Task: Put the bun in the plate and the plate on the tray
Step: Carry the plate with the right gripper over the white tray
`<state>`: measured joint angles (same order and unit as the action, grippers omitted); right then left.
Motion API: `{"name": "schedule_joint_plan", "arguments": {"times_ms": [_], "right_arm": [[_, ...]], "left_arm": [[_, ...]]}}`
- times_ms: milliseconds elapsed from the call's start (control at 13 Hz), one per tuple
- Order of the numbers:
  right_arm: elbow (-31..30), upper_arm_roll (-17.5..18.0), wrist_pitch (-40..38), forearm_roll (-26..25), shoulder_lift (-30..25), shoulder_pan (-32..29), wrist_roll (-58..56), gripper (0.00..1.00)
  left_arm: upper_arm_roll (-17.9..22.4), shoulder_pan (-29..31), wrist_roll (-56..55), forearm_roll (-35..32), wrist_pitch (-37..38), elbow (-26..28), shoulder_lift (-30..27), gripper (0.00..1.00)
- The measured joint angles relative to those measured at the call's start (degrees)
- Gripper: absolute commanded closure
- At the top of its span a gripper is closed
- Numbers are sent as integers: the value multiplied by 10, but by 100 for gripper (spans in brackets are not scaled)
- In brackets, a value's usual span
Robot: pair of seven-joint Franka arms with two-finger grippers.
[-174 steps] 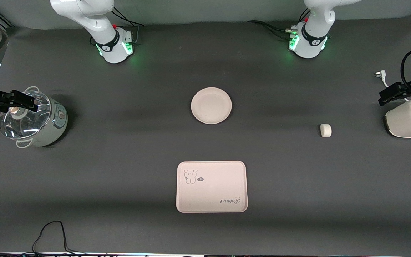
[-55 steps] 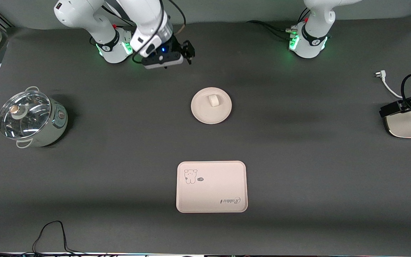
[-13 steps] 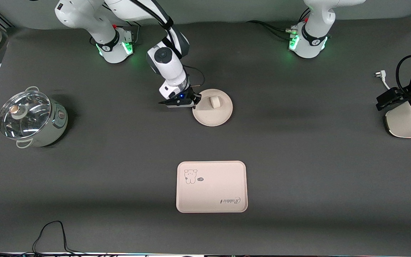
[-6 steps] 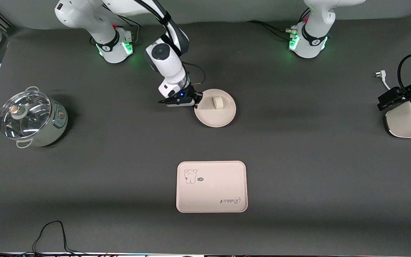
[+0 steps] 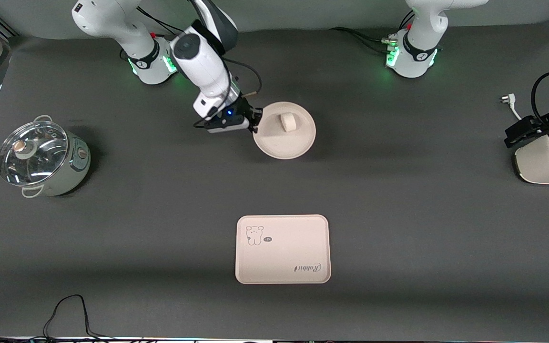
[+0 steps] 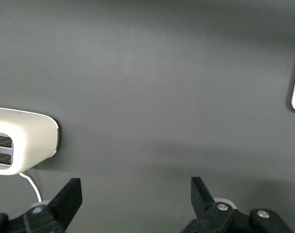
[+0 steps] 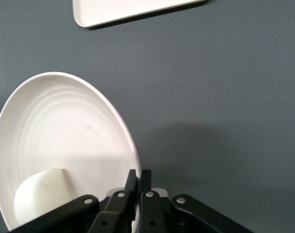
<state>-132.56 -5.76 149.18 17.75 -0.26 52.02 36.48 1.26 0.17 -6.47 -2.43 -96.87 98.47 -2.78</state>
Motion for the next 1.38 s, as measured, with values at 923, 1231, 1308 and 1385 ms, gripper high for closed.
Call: {"name": "schedule_joint_plan", "arguments": {"times_ms": [923, 1231, 1308, 1385], "right_arm": [[412, -2, -46, 4, 325, -136, -34, 100], [589, -1, -86, 29, 447, -168, -34, 100], [618, -1, -86, 31, 470, -172, -34, 100], [640, -1, -87, 32, 490, -175, -34, 100]], "left_arm": [[0, 0, 0, 0, 0, -1, 2, 0], [0, 0, 0, 1, 0, -1, 3, 0], [0, 0, 0, 1, -1, -1, 3, 0], [0, 0, 0, 1, -1, -1, 3, 0]]}}
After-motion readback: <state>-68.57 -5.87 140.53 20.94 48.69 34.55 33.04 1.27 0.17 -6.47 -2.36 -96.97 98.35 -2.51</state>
